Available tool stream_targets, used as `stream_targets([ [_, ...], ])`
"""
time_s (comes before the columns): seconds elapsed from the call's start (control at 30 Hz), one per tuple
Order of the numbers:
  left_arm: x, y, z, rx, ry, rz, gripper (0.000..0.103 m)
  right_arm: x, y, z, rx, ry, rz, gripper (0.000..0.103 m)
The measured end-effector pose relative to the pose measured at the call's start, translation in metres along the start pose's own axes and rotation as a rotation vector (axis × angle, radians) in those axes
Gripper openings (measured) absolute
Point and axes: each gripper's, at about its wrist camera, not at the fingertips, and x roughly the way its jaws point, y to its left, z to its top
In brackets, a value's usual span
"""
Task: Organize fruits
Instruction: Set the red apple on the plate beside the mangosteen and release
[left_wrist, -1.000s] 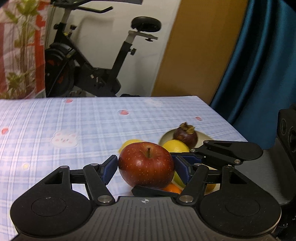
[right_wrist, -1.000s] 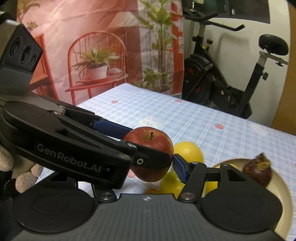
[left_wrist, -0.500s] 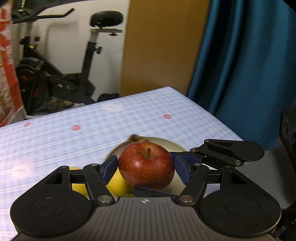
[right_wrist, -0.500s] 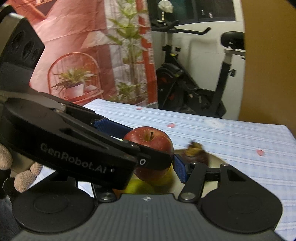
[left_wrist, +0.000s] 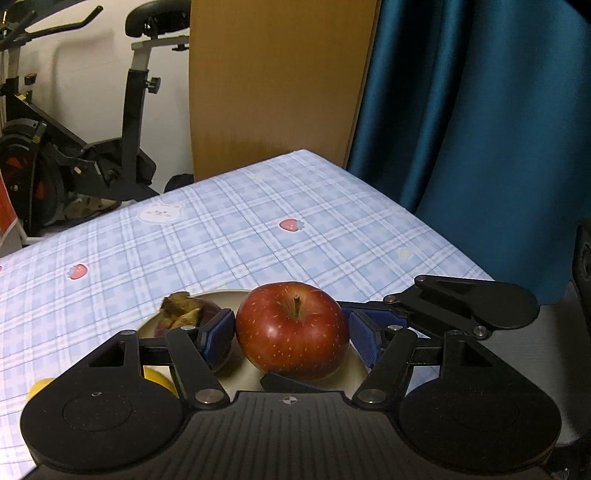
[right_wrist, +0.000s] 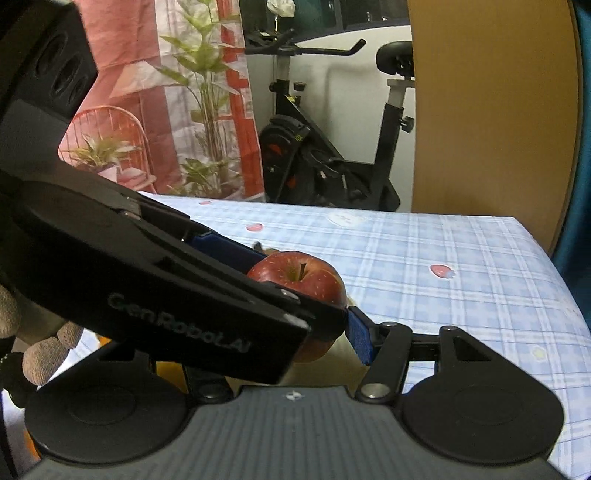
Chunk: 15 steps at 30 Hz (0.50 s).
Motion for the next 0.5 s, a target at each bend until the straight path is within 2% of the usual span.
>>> stream_targets([
  [0.17,0.013,0.002,0.0,-0.002,0.02,0.0,0.071,0.009,-0.006,-0.005,0.009,0.019,-0.003,0.061],
  [0.5,0.015,0.01,0.0,-0.033,0.02,-0.005,0.069,0.023,-0.01,-0.006,-0.003,0.034,0.002,0.061],
])
